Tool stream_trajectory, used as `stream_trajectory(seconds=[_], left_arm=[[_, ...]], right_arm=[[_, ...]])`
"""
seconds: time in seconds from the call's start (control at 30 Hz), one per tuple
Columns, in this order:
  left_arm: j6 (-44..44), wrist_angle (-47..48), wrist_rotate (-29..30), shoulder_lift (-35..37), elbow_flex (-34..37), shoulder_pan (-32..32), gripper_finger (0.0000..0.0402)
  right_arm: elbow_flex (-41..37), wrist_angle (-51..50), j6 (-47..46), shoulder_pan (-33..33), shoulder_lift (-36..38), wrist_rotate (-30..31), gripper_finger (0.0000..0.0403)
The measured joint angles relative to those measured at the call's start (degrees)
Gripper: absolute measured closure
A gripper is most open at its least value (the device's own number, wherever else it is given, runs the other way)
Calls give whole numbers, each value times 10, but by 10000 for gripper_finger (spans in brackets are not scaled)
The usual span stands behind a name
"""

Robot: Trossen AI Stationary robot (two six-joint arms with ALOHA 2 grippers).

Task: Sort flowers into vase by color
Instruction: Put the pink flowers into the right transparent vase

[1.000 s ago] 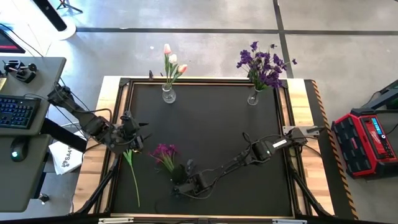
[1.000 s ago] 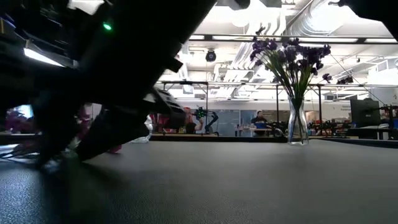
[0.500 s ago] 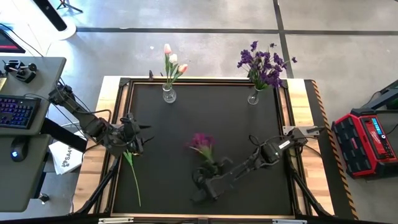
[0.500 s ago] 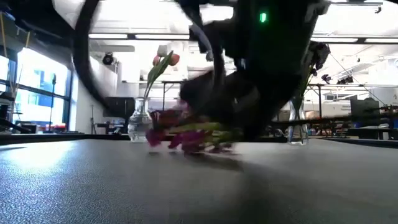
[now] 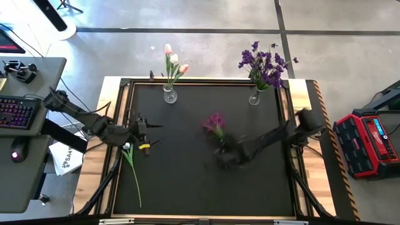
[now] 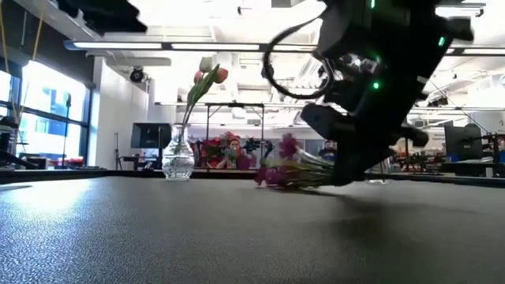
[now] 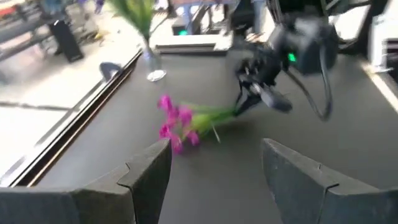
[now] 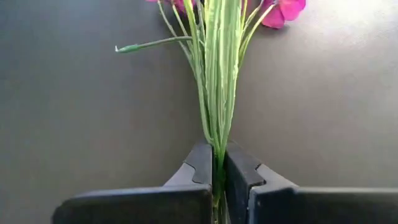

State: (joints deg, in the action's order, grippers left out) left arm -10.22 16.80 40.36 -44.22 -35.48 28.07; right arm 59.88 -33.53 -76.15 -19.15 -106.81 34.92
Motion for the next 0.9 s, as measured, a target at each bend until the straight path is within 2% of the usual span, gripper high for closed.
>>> stream_trajectory(seconds=[0.13,0.2,0.3,0.4,0.53,0.73,0.8,0.9], left_arm=[[-5,6,-34,-19,0,-50,170],[3,-1,-45,-33,0,-73,170],[23,-20,-59,-58,0,-110,170],[42,-35,-108,-84,0,-152,170],[60,-47,-175,-113,0,-196,170],[109,-71,-190,-148,0,-223,170],[123,-79,-204,-162,0,-229,170],[140,-97,-245,-188,1,-236,170]], right_arm=[[-137,167,29,61,61,-22,402],[-179,225,43,87,79,-46,402],[-212,262,53,114,95,-65,400],[-215,243,77,131,112,-83,378],[-198,190,118,151,140,-116,306],[-156,137,161,165,153,-112,195],[-155,136,155,166,145,-102,179],[-156,155,147,158,131,-88,179]])
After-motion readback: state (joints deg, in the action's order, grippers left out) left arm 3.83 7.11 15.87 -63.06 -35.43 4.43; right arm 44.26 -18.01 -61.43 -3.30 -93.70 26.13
